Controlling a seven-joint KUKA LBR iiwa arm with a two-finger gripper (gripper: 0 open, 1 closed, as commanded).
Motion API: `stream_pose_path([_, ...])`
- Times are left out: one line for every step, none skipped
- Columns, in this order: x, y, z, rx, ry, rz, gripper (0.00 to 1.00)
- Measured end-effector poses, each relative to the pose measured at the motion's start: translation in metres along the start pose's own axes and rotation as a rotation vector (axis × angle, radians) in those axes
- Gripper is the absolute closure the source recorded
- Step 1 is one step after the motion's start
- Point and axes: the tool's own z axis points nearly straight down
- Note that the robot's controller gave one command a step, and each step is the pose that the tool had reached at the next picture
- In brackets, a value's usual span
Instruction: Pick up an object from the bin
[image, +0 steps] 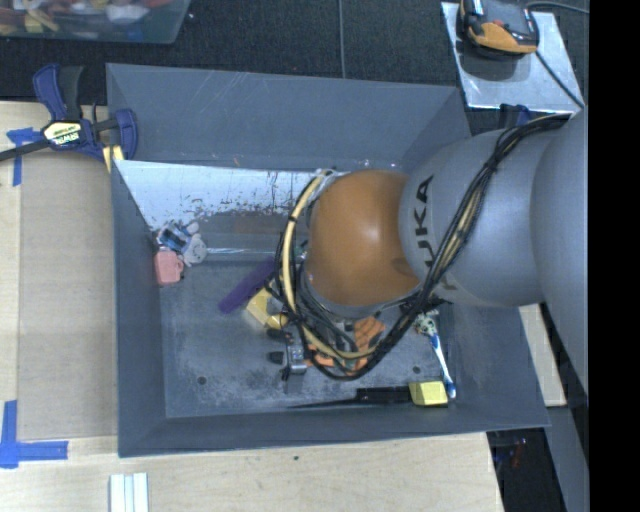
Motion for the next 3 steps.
stream_pose_path([-0.002, 0.000, -0.003, -0.001, -0.006, 0.002, 0.00])
stream_pose_path([-0.017, -0.066, 0.043, -0.001, -0.009, -0.142, 0.00])
stream_pose_path([-0.032, -0.087, 0.013, -0.003, -0.013, -0.144, 0.00])
